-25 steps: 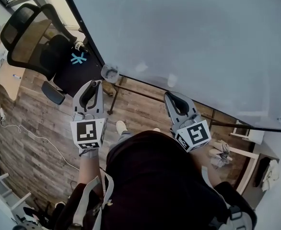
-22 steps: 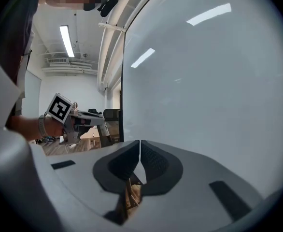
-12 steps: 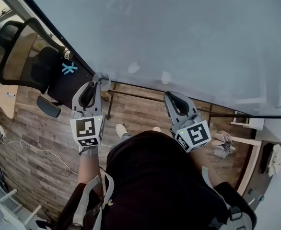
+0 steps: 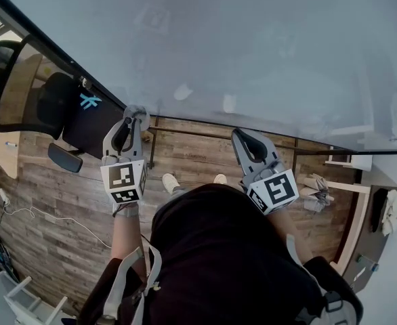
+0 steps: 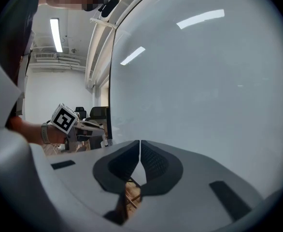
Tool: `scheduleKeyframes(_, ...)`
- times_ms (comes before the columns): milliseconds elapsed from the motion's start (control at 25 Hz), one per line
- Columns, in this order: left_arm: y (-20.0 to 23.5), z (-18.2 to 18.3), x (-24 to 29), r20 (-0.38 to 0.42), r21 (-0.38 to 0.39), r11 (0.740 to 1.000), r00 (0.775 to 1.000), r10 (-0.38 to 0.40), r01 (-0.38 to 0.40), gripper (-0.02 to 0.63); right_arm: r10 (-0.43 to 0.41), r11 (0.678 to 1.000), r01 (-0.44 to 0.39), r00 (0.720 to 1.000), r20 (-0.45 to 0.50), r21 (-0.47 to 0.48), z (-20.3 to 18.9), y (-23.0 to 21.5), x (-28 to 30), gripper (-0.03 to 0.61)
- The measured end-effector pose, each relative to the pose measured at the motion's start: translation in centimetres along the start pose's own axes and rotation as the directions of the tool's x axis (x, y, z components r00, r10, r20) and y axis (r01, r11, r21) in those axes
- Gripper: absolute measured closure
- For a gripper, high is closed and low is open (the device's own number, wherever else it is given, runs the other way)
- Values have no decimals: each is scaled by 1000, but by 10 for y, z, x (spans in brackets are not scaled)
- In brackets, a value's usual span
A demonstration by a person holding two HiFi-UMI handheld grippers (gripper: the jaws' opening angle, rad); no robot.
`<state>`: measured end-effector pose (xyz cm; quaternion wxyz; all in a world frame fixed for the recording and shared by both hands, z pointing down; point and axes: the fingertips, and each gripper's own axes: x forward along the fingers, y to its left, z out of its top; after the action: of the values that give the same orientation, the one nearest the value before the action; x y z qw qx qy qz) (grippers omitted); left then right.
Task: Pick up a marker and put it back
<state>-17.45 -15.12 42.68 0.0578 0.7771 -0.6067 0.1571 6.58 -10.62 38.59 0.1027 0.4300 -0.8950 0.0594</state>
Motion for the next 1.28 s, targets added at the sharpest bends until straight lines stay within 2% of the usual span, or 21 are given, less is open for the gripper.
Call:
scheduleKeyframes(440, -3, -29, 11, -49, -9, 1000, 999, -14, 13, 540, -33, 999, 34, 999, -27, 6, -11, 3, -9, 555)
scheduleKeyframes(1000, -13, -50, 21, -85, -9, 999, 995, -44, 43, 540, -56, 998, 56, 997, -47, 7, -17, 5, -14, 557)
scheduleKeyframes(1280, -16, -52, 24, -80, -7, 1000, 996, -28, 27, 540, -50, 999, 50, 998, -49, 5, -18, 5, -15, 555)
